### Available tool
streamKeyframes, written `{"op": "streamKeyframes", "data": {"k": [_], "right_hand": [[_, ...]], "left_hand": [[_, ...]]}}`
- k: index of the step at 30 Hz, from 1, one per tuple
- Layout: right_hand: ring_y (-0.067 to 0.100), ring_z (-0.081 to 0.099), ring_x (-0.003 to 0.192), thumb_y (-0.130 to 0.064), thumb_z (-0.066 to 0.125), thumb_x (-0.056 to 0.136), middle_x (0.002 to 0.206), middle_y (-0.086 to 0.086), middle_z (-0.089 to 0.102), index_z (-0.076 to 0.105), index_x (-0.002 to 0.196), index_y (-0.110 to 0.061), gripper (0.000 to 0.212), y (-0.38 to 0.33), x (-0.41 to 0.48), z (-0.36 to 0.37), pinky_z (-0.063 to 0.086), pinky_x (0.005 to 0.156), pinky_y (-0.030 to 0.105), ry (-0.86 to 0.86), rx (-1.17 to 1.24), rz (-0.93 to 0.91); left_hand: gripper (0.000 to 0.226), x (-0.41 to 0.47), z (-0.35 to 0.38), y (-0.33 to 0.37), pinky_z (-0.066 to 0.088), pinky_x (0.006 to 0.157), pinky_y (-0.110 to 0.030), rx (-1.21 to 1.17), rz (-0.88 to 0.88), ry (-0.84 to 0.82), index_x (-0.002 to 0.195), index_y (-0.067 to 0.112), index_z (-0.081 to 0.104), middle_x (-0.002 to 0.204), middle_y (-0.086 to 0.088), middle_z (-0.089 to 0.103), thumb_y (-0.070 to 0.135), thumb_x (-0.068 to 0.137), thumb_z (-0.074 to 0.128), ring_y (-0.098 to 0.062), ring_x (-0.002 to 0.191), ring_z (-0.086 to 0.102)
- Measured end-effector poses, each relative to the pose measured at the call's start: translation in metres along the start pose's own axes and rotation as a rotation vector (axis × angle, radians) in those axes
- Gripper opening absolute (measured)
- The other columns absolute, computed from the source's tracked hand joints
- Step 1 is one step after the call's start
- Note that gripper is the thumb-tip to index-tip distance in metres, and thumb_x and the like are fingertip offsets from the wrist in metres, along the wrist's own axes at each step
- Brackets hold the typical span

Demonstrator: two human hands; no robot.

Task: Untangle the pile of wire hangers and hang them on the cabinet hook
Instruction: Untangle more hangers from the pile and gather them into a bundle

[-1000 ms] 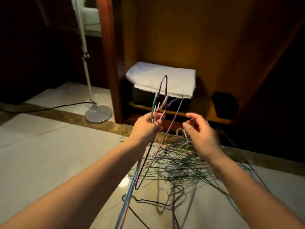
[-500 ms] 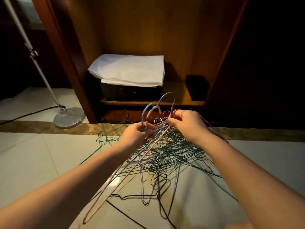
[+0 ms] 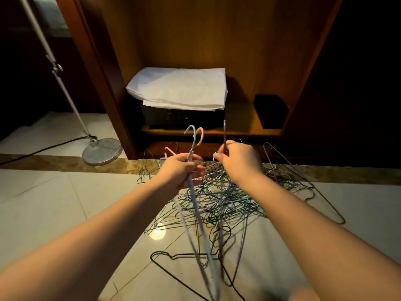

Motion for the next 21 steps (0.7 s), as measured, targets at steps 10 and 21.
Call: {"op": "streamKeyframes", "data": {"k": [10, 21], "right_hand": [[0.011, 0.065, 0.072, -0.036, 0.062, 0.086, 0.08, -0.007, 0.067, 0.057, 0.085, -0.029, 0.008, -0.038, 0.002, 0.028, 0.055, 0.07, 0.031, -0.087, 0.373, -0.038], [0.017, 0.066, 0.092, -0.018, 0.055, 0.09, 0.1, 0.001, 0.069, 0.062, 0.1, -0.027, 0.015, -0.068, 0.007, 0.055, 0.055, 0.084, 0.042, -0.106, 0.596, -0.147]], "left_hand": [[0.017, -0.011, -0.018, 0.009, 0.058, 0.062, -0.026, 0.045, 0.129, 0.044, 0.106, 0.007, 0.056, 0.085, -0.012, 0.065, 0.002, 0.094, 0.045, -0.02, 0.076, 0.066], [0.029, 0.012, -0.053, 0.012, 0.054, 0.063, -0.025, -0.216, 0.126, -0.178, 0.108, 0.015, 0.063, 0.081, -0.009, 0.062, 0.0, 0.095, 0.042, -0.017, 0.071, 0.062]]}}
Point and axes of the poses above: each hand's wrist, its own x-axis towards the middle knuckle, its own z-axis out of the palm, y = z × x, the point moved 4 cm from there along x, towards the middle knuckle
